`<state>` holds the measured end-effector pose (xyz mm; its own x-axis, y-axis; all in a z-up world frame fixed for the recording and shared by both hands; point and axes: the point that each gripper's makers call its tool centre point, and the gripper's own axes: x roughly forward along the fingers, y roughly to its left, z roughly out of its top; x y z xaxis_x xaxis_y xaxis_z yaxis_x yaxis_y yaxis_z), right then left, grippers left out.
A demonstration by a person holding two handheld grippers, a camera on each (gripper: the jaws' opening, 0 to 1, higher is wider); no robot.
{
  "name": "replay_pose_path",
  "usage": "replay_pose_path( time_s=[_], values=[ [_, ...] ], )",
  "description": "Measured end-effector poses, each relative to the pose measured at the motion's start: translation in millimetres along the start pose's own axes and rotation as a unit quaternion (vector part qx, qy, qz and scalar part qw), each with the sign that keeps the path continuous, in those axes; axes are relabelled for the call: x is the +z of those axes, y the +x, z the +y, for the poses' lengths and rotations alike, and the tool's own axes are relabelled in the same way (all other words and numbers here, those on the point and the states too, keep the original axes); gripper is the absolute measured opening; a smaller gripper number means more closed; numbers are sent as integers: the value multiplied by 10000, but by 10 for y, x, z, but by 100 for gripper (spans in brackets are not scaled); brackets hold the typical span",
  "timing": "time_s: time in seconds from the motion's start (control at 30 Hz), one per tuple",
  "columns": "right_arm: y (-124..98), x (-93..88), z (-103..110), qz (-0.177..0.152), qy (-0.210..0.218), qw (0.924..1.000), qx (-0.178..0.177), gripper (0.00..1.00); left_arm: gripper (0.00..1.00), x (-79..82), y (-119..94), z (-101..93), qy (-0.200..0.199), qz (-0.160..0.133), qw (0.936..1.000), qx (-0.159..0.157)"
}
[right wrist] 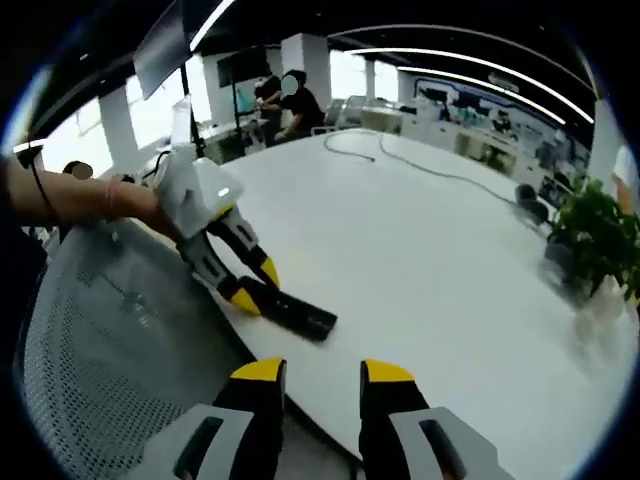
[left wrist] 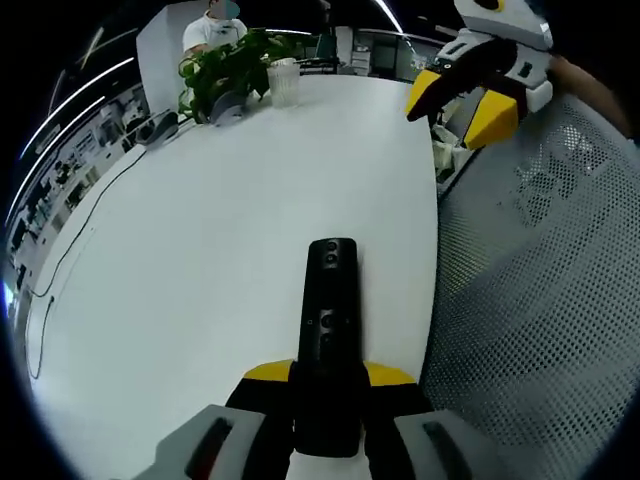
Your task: Press the specified remote control buttons in sequence, fully releasing each button before pressing the next.
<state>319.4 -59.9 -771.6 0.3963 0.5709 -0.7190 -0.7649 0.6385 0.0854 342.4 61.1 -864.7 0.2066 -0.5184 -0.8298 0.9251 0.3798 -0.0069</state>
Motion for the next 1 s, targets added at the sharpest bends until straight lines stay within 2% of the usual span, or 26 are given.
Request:
replay_pose_path(
  time_s=[0.1, 0.2, 0.27, 0.4, 0.57, 0.73, 1.0],
  values=[
    [12, 3, 115, 16, 95, 9994, 329, 23, 25, 6, 2, -5, -4, -43, 10000, 13],
    [-20, 117, 418, -173, 390, 9905, 1304, 19, 25, 4, 1, -9, 7, -71, 10000, 19],
    [-30, 197, 446, -284, 532, 9876, 1447, 18, 25, 4, 3, -15, 26, -79, 10000, 4],
    [-5, 371, 338, -529, 696, 9866, 1375, 14, 25, 5, 3, -14, 73, -76, 9999, -24],
    [228, 530, 174, -523, 627, 9892, 1217, 6, 25, 6, 4, -17, 112, -80, 9999, -48],
    [451, 572, 107, -462, 498, 9911, 1148, 0, 25, 7, 4, -16, 101, -83, 9999, -50],
    [781, 544, 35, -180, 224, 9942, 1032, 0, 25, 8, 5, -14, 145, -60, 9998, -81]
  ],
)
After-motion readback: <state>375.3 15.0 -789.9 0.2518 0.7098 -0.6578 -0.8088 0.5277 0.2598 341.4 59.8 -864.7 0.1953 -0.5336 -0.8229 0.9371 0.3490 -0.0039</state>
